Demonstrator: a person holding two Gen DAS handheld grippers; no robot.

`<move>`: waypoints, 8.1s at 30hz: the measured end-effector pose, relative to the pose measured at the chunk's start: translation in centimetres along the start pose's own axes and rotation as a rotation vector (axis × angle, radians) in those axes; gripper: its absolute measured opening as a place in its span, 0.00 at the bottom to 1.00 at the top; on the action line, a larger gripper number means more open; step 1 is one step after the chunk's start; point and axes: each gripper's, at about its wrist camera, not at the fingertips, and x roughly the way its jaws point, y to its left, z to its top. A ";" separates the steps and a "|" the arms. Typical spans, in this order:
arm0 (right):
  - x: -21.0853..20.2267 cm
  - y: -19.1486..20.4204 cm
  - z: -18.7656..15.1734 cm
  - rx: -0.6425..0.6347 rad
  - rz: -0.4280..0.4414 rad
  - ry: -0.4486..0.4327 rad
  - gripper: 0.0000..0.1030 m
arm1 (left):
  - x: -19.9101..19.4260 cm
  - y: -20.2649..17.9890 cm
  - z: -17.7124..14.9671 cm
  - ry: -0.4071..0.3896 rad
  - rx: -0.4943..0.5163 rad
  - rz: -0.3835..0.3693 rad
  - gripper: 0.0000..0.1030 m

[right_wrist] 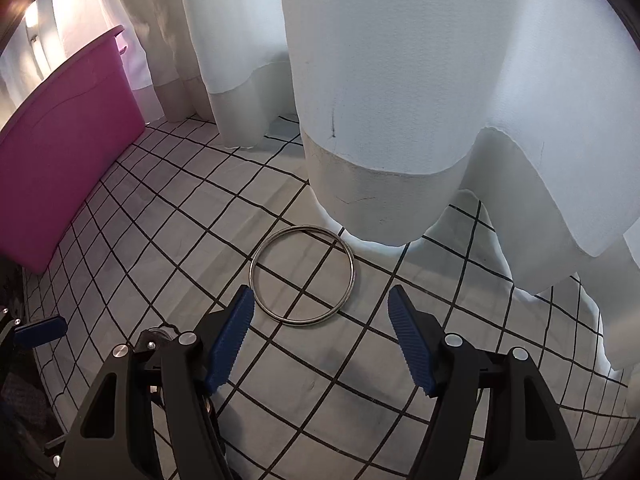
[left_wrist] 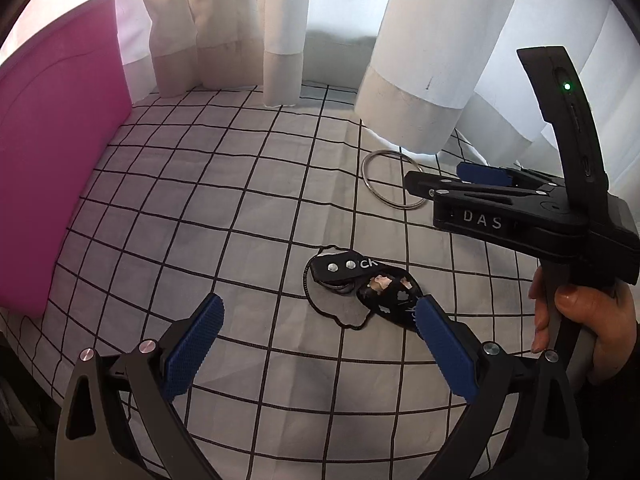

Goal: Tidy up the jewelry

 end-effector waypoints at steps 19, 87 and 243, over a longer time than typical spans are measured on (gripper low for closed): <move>3.8 1.0 0.8 -0.093 -0.024 0.022 0.78 | 3.6 -2.7 -0.2 -0.017 0.016 -0.043 0.92; -3.8 3.3 -1.2 0.044 0.006 -0.178 0.68 | -9.3 3.4 2.4 -0.275 0.007 0.076 0.05; -9.4 37.4 18.2 -0.287 0.135 -0.254 0.72 | -20.7 33.3 6.1 -0.323 -0.491 0.473 0.94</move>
